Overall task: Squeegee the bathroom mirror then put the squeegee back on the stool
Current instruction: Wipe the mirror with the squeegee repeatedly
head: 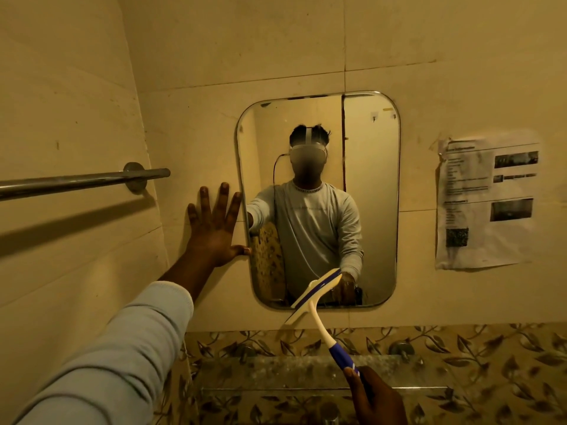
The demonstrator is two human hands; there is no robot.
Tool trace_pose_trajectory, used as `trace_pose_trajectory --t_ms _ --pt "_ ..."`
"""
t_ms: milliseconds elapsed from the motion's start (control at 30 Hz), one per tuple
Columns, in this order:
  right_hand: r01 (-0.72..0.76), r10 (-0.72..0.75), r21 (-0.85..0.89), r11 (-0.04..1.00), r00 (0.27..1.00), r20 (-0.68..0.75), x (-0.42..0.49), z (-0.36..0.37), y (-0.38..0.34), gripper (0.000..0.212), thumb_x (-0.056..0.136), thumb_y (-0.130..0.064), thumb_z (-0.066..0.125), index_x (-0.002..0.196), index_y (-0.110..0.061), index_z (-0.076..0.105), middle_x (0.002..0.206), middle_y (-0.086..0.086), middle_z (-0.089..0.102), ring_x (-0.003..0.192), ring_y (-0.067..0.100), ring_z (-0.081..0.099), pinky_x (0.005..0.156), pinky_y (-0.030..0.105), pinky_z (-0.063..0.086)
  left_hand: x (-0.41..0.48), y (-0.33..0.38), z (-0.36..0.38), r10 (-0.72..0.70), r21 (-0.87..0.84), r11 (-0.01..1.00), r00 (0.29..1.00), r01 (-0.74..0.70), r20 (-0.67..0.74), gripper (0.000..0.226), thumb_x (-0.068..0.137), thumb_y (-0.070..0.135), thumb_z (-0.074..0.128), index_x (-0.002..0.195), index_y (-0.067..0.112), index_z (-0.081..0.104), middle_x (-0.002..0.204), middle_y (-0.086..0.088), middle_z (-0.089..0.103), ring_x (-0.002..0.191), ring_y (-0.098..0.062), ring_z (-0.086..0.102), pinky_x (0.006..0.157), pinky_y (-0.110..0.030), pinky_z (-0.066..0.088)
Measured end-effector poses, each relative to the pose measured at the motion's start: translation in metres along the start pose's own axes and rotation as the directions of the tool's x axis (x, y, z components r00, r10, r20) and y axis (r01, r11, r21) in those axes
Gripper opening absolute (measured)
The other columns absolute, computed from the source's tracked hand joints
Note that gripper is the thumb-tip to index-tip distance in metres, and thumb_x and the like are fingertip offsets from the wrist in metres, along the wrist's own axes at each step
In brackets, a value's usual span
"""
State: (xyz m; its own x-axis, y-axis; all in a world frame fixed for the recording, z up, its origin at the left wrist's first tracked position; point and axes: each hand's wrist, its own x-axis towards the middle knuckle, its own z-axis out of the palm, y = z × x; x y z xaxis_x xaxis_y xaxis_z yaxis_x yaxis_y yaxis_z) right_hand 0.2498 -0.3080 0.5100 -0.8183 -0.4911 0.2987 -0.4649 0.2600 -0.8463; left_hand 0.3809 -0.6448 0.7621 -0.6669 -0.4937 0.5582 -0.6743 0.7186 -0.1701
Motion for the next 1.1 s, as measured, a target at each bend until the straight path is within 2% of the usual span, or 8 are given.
trace_pose_trajectory --t_ms 467,567,633,700,767,800,900,1100 --pt "-0.133 0.136 -0.05 0.99 0.988 0.066 -0.006 -0.026 0.0 0.025 0.096 -0.049 0.057 0.108 -0.029 0.067 0.072 -0.013 0.059 0.069 -0.003 0.055 0.056 0.009 0.037 -0.002 0.001 -0.001 0.0 -0.017 1.0 1.0 0.0 0.001 0.148 0.069 0.087 0.07 0.163 0.029 -0.028 0.168 -0.005 -0.042 0.152 -0.048 -0.037 0.122 -0.077 -0.003" --pt "-0.158 0.158 0.028 0.987 0.987 0.026 -0.011 -0.033 -0.008 0.059 0.079 -0.076 0.052 0.105 -0.027 0.071 0.074 -0.015 0.06 0.071 -0.004 0.054 0.06 0.007 0.038 -0.002 0.0 -0.001 0.002 -0.019 1.0 1.0 -0.002 0.003 0.148 0.068 0.088 0.07 0.163 0.028 -0.027 0.169 -0.006 -0.04 0.152 -0.048 -0.036 0.122 -0.077 -0.002" --pt "-0.137 0.139 0.081 0.987 0.99 -0.022 -0.012 -0.039 -0.004 0.087 0.049 -0.103 0.027 0.092 -0.038 0.066 0.075 -0.015 0.064 0.072 -0.001 0.058 0.064 0.006 0.039 -0.001 0.0 0.0 0.006 -0.021 1.0 1.0 -0.006 -0.001 0.149 0.067 0.088 0.071 0.164 0.028 -0.026 0.17 -0.006 -0.038 0.153 -0.048 -0.035 0.122 -0.078 -0.002" --pt "-0.093 0.096 0.053 0.994 0.994 -0.05 -0.012 -0.047 -0.009 0.065 0.058 -0.096 0.032 0.086 -0.045 0.063 0.067 -0.013 0.066 0.066 0.001 0.063 0.063 0.009 0.043 -0.001 -0.001 0.002 0.006 -0.01 1.0 1.0 -0.006 -0.006 0.149 0.067 0.089 0.07 0.164 0.028 -0.026 0.17 -0.006 -0.039 0.152 -0.048 -0.036 0.121 -0.077 -0.002" --pt "-0.014 0.018 0.04 0.999 0.995 -0.101 -0.009 -0.052 -0.017 0.02 0.082 -0.063 0.059 0.08 -0.045 0.066 0.061 -0.013 0.065 0.062 0.003 0.063 0.057 0.012 0.044 -0.001 -0.002 0.001 0.008 -0.009 1.0 1.0 -0.008 -0.005 0.149 0.067 0.09 0.069 0.164 0.028 -0.025 0.17 -0.006 -0.038 0.152 -0.048 -0.036 0.121 -0.077 -0.003" --pt "0.031 -0.025 0.048 0.998 0.992 -0.127 -0.006 -0.053 -0.023 0.011 0.087 -0.049 0.064 0.077 -0.044 0.065 0.062 -0.016 0.064 0.063 0.003 0.063 0.055 0.014 0.043 -0.001 -0.002 0.001 0.012 -0.01 1.0 1.0 -0.012 -0.005 0.149 0.066 0.09 0.07 0.165 0.028 -0.024 0.17 -0.006 -0.037 0.153 -0.048 -0.035 0.121 -0.077 -0.003" --pt "0.108 -0.09 0.102 0.989 0.981 -0.169 0.007 -0.054 -0.031 0.014 0.09 -0.041 0.062 0.076 -0.038 0.065 0.066 -0.016 0.064 0.061 0.008 0.061 0.05 0.017 0.039 -0.002 -0.002 0.0 0.015 -0.012 1.0 1.0 -0.015 -0.001 0.15 0.066 0.09 0.07 0.165 0.027 -0.022 0.172 -0.007 -0.034 0.153 -0.049 -0.033 0.12 -0.077 -0.002" --pt "0.019 0.027 0.163 0.987 0.961 -0.276 0.013 -0.058 0.001 0.015 0.086 -0.047 0.061 0.079 -0.037 0.07 0.055 -0.002 0.062 0.055 0.012 0.06 0.053 0.025 0.045 -0.002 -0.002 0.003 0.018 -0.009 1.0 1.0 -0.018 -0.004 0.15 0.066 0.089 0.071 0.165 0.027 -0.023 0.172 -0.008 -0.034 0.153 -0.049 -0.033 0.12 -0.078 -0.001"
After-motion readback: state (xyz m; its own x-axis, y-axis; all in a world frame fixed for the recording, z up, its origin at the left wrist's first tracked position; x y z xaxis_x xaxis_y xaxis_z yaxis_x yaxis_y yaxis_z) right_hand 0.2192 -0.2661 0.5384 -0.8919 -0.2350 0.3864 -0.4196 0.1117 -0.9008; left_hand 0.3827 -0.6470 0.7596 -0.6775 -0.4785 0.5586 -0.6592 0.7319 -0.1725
